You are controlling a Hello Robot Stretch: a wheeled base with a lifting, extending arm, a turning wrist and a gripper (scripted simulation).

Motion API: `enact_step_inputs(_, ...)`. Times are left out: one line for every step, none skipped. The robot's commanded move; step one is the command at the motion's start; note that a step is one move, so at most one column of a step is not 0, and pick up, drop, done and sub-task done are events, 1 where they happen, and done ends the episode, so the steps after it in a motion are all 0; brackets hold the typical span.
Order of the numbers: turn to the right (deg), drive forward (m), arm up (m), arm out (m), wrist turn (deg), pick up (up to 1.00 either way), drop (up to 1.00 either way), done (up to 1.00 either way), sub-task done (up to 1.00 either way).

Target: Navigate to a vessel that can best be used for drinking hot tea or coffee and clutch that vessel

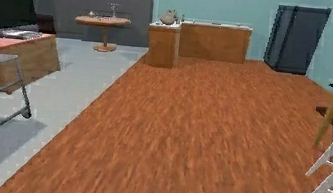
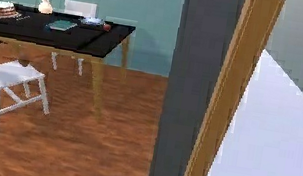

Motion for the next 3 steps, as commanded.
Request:
enact_step_inputs(9.0,0.00,0.00,0.00,0.0,0.00,0.00,0.00,0.00)
enact_step_inputs(0.0,1.00,0.00,0.00,0.0,0.00,0.00,0.00,0.00)
enact_step_inputs(0.0,1.00,0.00,0.00,0.0,0.00,0.00,0.00,0.00)
